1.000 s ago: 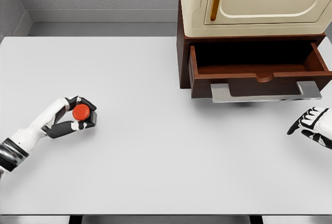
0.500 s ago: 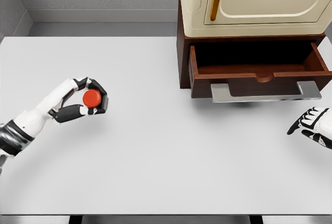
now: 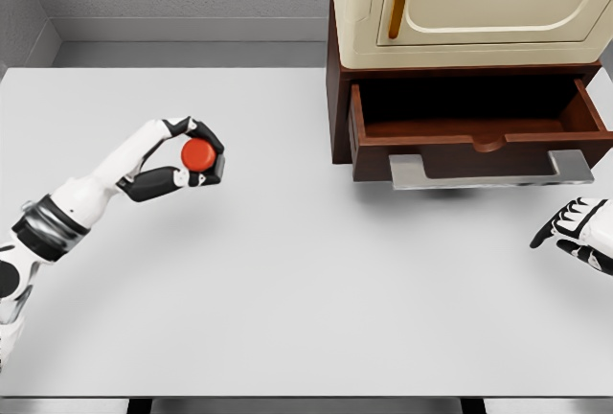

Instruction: Put the switch into the drawer with left arm, and close the drawer with right arm

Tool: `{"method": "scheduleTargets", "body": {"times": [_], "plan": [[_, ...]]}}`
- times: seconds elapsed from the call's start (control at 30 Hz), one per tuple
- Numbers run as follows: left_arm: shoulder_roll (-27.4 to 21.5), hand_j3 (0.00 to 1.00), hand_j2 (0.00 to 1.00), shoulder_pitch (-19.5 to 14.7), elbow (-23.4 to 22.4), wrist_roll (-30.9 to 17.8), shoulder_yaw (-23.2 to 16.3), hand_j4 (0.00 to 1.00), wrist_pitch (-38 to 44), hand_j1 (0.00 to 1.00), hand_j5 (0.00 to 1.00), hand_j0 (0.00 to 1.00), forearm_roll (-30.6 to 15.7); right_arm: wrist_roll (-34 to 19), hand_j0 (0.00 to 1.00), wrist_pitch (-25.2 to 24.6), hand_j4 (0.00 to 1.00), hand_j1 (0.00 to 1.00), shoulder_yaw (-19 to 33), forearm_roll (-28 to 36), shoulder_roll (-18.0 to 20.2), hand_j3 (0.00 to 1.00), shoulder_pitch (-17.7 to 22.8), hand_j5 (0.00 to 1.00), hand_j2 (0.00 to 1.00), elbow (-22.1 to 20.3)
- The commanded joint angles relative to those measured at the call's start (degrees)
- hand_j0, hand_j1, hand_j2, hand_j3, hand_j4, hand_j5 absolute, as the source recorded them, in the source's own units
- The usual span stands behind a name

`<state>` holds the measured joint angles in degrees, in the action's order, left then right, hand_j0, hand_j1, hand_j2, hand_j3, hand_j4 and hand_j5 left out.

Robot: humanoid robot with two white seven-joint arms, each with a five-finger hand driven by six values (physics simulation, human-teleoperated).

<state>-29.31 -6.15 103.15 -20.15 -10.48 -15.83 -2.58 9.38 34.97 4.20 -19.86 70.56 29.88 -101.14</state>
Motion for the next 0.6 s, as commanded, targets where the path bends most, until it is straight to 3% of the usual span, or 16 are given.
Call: {"method": "scheduleTargets", "body": {"times": [0.0,0.27,0.57], "plan": [[1.1,0.43,0.43,0.0,0.0,0.0,-0.1,0.43,0.0,0.43,0.43,0.43,1.1,0.0,0.52,0.0,0.52,0.52,0.0,0.4,0.1,0.52,0.0,0.52,0.52,0.0],[3.6,0.43,0.43,-2.0,0.0,0.0,-0.1,0.43,-0.5,0.43,0.43,0.43,6.4,0.0,0.52,0.0,0.52,0.52,0.0,0.4,0.1,0.52,0.0,0.52,0.52,0.0],[8.7,0.43,0.43,-5.2,0.0,0.1,0.0,0.43,-2.0,0.43,0.43,0.43,18.8,0.0,0.52,0.0,0.52,0.52,0.0,0.4,0.1,0.52,0.0,0.52,0.52,-0.1]]}}
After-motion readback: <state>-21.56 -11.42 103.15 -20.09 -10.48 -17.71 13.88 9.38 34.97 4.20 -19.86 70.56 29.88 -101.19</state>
